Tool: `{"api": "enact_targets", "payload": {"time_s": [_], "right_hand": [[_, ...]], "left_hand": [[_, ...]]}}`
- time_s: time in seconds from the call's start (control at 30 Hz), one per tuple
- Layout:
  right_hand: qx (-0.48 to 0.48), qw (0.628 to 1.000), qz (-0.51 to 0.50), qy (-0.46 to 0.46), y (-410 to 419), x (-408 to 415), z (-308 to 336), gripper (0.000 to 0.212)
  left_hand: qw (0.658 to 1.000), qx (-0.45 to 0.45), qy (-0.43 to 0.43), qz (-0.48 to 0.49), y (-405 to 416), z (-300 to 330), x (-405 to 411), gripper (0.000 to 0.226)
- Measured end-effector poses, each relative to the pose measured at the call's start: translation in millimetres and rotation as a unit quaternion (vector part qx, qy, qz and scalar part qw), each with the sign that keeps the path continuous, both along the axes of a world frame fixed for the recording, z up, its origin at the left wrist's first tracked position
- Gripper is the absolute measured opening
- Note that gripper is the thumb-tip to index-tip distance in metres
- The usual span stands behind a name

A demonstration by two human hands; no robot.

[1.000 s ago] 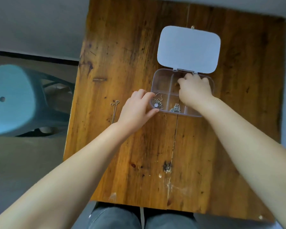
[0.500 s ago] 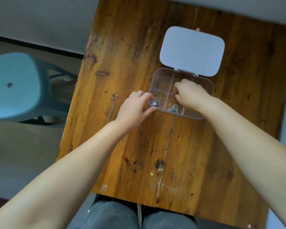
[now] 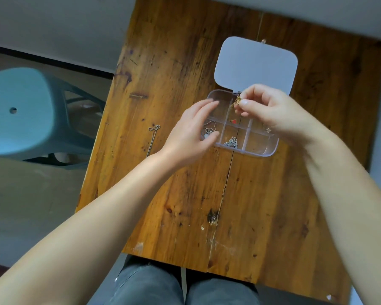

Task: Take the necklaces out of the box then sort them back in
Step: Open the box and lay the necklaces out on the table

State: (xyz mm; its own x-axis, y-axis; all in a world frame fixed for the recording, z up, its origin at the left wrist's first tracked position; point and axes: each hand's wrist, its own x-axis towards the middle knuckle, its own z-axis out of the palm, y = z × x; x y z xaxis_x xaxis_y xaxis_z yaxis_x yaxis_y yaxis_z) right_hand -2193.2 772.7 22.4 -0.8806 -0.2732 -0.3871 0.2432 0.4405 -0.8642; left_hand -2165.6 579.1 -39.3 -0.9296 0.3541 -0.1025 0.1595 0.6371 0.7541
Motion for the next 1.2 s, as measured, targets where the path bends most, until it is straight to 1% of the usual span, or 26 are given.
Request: {"api": "enact_targets", "payload": {"time_s": [0.07,0.1,0.17,0.23,0.27,0.33,0.4,0.43,0.5,0.63,0.7,0.8,0.87,0.93,0.97,1.03,1.07,1.1,1.13,1.2], "right_hand": [[-0.048,0.999,0.019,0.004,-4,5,20,0.01],[-0.092,0.996,0.014,-0.002,-7,7,29,0.011],[-0.213,0.977,-0.014,-0.027,-12,9,45,0.012],[-0.321,0.945,-0.033,-0.056,-16,11,58,0.013],[-0.366,0.928,-0.037,-0.065,-19,12,64,0.015],[-0.437,0.895,-0.053,-0.075,-25,14,71,0.018],[-0.47,0.874,-0.091,-0.086,-33,14,73,0.019],[-0.467,0.871,-0.117,-0.093,-38,14,71,0.019],[-0.431,0.878,-0.172,-0.117,-48,15,60,0.018],[-0.313,0.904,-0.241,-0.16,-77,28,18,0.011],[-0.269,0.907,-0.27,-0.178,-92,34,-5,0.013],[-0.193,0.915,-0.306,-0.178,-105,34,-33,0.014],[-0.16,0.921,-0.312,-0.167,-105,33,-42,0.013],[-0.118,0.929,-0.316,-0.155,-119,37,-55,0.011],[-0.103,0.931,-0.318,-0.147,-119,37,-57,0.01],[-0.088,0.933,-0.322,-0.135,-119,37,-60,0.009],[-0.075,0.937,-0.318,-0.125,-121,36,-61,0.008],[-0.052,0.945,-0.305,-0.11,-122,35,-62,0.008],[-0.027,0.953,-0.286,-0.094,-125,33,-63,0.008],[0.013,0.967,-0.246,-0.064,-131,31,-66,0.008]], "left_hand": [[0.998,0.061,-0.012,-0.019,8,18,-3,0.059],[0.996,0.086,-0.02,-0.027,10,26,-5,0.057],[0.991,0.12,-0.032,-0.049,12,38,-5,0.039],[0.989,0.125,-0.054,-0.06,9,43,-1,0.016],[0.988,0.124,-0.072,-0.058,6,43,3,0.012],[0.985,0.131,-0.104,-0.048,-2,43,15,0.017],[0.98,0.151,-0.124,-0.028,-14,41,33,0.021],[0.977,0.165,-0.138,-0.013,-21,37,44,0.022],[0.965,0.185,-0.182,0.024,-35,27,67,0.022],[0.951,0.132,-0.269,0.081,-60,0,117,0.026],[0.933,0.135,-0.317,0.107,-70,-11,134,0.03],[0.895,0.172,-0.385,0.143,-78,-21,145,0.029],[0.874,0.202,-0.408,0.167,-77,-22,145,0.023],[0.853,0.23,-0.425,0.195,-89,-30,147,0.011],[0.846,0.239,-0.425,0.215,-89,-31,146,0.009],[0.834,0.239,-0.428,0.253,-90,-35,144,0.011],[0.837,0.223,-0.424,0.266,-90,-37,143,0.012],[0.852,0.189,-0.408,0.268,-90,-40,143,0.012],[0.878,0.138,-0.377,0.259,-89,-42,144,0.011],[0.933,0.022,-0.29,0.212,-85,-45,147,0.01]]}}
